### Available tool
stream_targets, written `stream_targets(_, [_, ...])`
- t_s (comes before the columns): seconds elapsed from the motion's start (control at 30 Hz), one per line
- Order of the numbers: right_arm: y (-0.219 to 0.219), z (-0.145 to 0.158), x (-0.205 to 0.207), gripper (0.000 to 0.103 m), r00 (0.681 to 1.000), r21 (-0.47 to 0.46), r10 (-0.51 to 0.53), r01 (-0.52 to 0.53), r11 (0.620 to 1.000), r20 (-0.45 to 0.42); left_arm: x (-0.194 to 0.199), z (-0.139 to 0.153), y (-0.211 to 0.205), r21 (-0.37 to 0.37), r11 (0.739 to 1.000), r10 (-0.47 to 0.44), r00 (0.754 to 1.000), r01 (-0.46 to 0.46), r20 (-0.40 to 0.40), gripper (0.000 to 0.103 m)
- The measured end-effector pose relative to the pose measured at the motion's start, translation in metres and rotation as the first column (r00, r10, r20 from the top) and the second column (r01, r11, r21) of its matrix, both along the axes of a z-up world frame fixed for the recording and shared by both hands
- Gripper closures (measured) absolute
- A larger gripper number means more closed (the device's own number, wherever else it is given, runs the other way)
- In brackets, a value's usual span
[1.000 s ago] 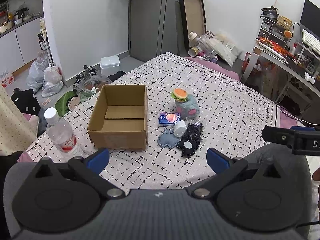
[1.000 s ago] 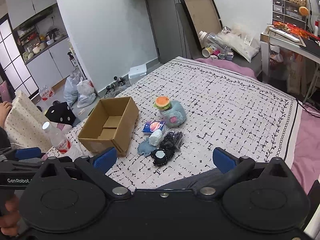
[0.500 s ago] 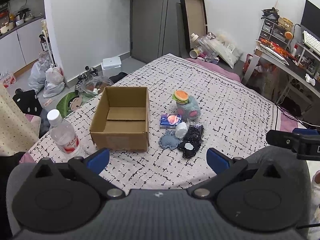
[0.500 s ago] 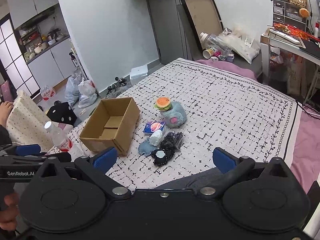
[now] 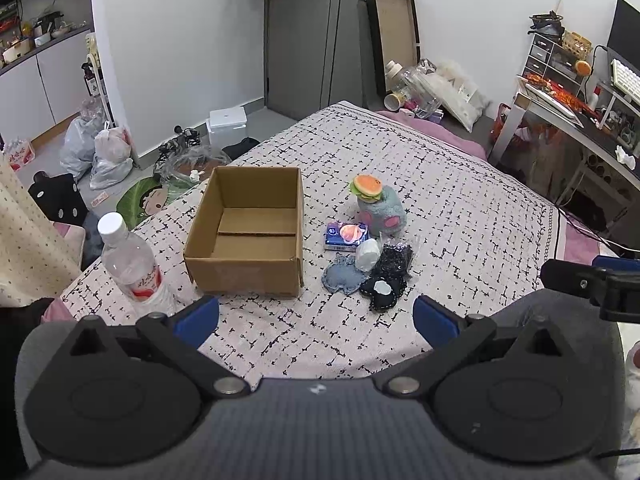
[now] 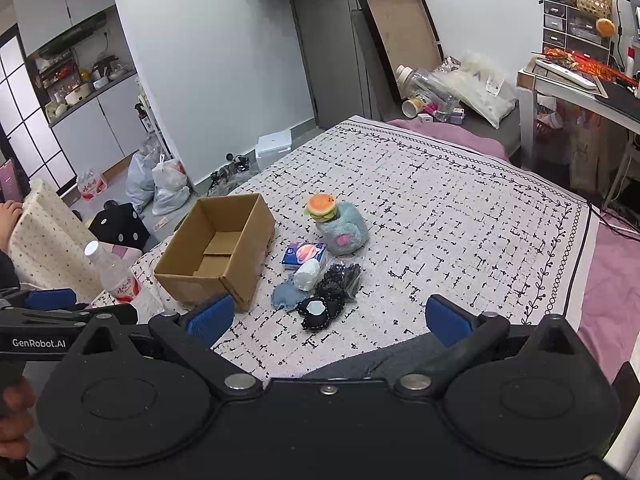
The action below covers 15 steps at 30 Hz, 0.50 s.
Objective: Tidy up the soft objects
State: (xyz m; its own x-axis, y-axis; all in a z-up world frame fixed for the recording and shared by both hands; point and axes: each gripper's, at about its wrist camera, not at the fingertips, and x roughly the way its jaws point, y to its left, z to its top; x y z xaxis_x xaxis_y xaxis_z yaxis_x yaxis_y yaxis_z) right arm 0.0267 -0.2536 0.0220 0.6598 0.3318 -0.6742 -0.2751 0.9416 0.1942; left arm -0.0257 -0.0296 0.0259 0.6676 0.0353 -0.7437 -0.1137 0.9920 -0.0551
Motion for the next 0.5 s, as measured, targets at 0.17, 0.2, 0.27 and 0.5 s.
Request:
stream_targets(0.17, [0.0013, 0.0000, -0.0007, 0.000, 1.000, 0.002, 0.007, -0.007, 1.000, 0.003, -0.0010, 0.0002, 0.0013, -0.002, 1.000, 0.000, 1.000, 0.000, 0.003, 0.001])
stream_targets(0.2, [0.0013, -0.0004, -0.0004, 0.000, 1.000, 0.003, 0.007, -0.007, 1.000, 0.001, -0.0009, -0.0003, 0.0015, -0.001, 1.000, 0.000, 1.000, 0.000, 0.000, 0.001])
stream_targets(0.27, [0.0016, -0.0016, 0.0005, 0.000, 1.000, 0.005, 0.012, -0.012, 1.000, -0.005, 0.0000, -0.0016, 0.0019, 0.002, 1.000, 0.004, 1.000, -0.004, -0.005, 0.001])
stream_targets(0.5, [0.0031, -0.0051, 0.0022, 0.000, 1.000, 0.011, 0.017, -0.017, 1.000, -0.010, 0.0033, -0.0040, 0.0021, -0.005, 1.000, 0.009, 1.000, -0.009, -0.007, 0.001])
